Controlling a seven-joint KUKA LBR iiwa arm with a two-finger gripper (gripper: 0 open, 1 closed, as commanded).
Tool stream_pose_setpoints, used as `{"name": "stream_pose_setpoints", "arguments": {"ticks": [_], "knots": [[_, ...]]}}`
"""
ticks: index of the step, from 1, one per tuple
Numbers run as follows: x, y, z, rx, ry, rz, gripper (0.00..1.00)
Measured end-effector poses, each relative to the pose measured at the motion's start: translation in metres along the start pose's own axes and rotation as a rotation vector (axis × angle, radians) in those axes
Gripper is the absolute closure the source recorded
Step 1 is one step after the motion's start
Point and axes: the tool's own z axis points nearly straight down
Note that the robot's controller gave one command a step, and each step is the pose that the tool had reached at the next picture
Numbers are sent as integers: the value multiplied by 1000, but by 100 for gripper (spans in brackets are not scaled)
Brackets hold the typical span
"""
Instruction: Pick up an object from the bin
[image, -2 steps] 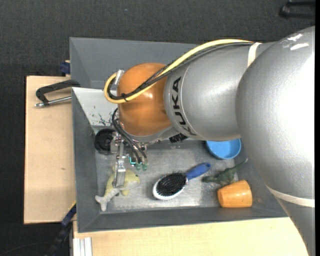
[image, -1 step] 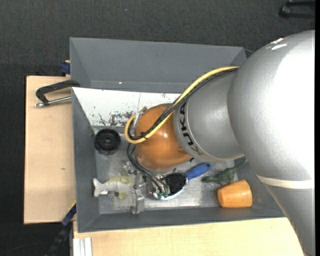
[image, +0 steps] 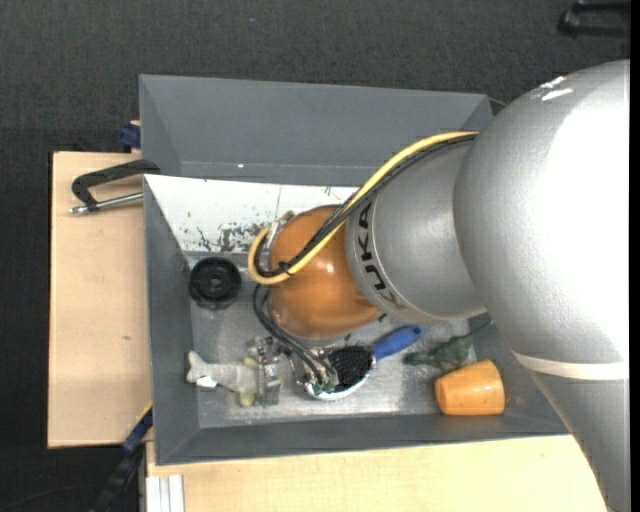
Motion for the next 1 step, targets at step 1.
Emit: {"name": "stream_pose_setpoints", "arguments": {"ticks": [1], "knots": [[-19, 9, -162, -1, -13, -37, 100]]}}
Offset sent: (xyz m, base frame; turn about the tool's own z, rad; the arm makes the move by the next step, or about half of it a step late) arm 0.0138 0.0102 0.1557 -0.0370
